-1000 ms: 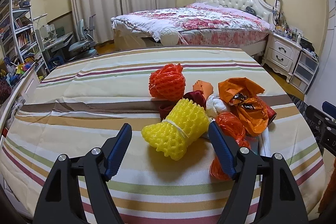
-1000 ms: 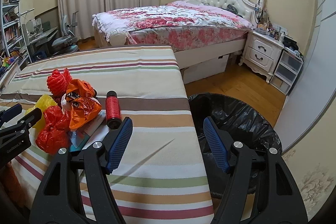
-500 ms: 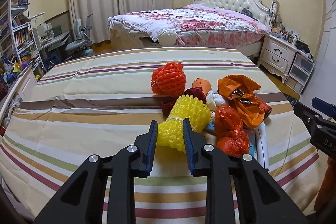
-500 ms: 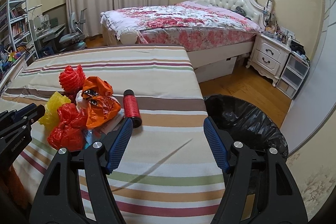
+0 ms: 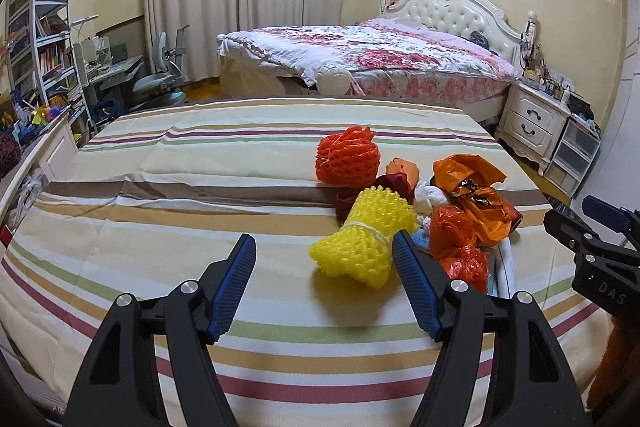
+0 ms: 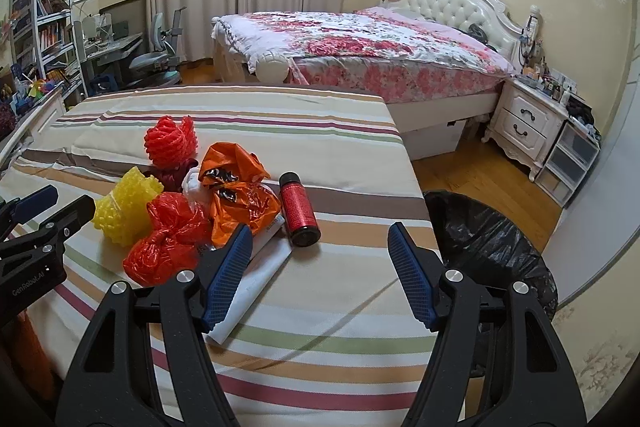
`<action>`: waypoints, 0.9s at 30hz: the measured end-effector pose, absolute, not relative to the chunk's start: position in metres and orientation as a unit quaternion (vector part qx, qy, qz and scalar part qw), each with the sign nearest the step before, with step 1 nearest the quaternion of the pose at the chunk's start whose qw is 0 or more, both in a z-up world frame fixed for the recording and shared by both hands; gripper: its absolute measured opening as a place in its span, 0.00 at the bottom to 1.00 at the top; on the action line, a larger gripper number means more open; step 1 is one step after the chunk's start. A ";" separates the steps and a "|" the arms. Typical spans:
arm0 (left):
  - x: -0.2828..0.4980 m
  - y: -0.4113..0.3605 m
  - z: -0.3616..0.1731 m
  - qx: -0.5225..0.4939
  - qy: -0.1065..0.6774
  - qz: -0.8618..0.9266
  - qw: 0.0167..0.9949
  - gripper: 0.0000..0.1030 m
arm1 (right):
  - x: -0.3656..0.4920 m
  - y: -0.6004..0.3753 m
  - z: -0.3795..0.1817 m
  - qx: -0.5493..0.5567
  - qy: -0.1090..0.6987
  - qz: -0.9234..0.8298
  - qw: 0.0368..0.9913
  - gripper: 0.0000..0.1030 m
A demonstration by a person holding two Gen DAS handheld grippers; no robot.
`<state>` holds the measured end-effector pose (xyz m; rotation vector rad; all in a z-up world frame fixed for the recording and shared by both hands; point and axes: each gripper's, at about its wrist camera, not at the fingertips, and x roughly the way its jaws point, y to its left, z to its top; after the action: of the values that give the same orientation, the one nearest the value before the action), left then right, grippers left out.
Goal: Collect trash
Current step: 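Close the left tool on the yellow foam fruit net, then lift the yellow foam net with the left tool while the right tool grasps the red plastic bag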
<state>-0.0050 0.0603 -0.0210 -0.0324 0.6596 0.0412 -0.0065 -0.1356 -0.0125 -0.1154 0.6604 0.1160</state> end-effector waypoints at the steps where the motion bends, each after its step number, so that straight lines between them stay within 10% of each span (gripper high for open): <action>1: -0.003 0.057 -0.021 -0.008 0.323 0.019 0.946 0.69 | -0.006 -0.137 -0.013 -0.055 0.324 0.054 0.943 0.67; 27: -0.012 0.072 -0.026 0.015 0.324 0.046 0.945 0.46 | -0.009 -0.127 -0.009 -0.053 0.326 0.082 0.940 0.67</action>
<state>-0.0117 0.0722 -0.0256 0.0312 0.6611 0.0929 -0.0093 -0.1267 -0.0094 -0.1076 0.6651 0.1664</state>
